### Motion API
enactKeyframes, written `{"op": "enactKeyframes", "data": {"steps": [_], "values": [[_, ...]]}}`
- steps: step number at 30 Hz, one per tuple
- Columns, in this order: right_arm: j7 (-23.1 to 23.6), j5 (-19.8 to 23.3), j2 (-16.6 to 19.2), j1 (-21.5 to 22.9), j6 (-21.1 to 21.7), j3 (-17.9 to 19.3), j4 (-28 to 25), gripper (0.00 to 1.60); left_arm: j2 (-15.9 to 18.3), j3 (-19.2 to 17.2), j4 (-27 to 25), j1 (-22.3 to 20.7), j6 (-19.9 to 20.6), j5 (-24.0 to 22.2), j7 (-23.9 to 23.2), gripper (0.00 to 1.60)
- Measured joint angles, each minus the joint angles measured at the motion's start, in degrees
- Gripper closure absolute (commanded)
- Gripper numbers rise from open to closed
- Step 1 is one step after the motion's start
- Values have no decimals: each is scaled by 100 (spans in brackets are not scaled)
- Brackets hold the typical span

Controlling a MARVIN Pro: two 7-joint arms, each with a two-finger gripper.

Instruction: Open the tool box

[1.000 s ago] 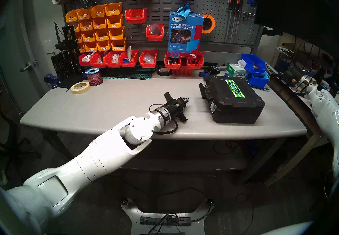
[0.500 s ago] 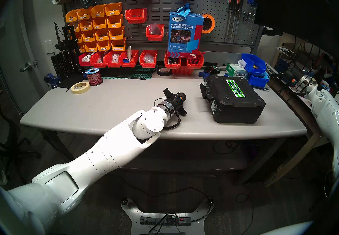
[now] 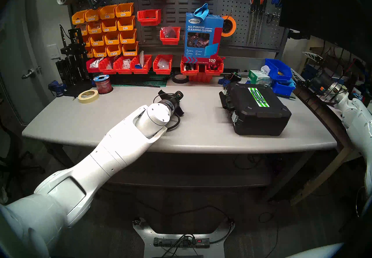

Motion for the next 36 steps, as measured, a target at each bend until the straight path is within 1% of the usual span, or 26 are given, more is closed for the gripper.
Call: {"op": "enactKeyframes", "data": {"steps": [4,15,16,17,18,24,36], "values": [[-5,-17,0,0,0,1,1,0,122,-223,98,-32,220,-118,-7,160],[-12,-43,-1,0,0,2,3,0,381,-720,126,-35,493,-416,-25,160],[-13,-45,-1,0,0,2,3,0,404,-759,141,-34,504,-437,-26,130],[-13,-46,-1,0,0,2,3,0,434,-810,166,-34,517,-468,-31,53],[-14,-47,-1,0,0,2,3,0,459,-850,188,-34,524,-493,-39,0],[-24,-60,-2,1,0,3,6,0,601,-1092,326,-31,546,-636,-57,0],[-59,-104,-5,2,0,3,22,0,679,-1152,324,-29,496,-741,-62,0]]}}
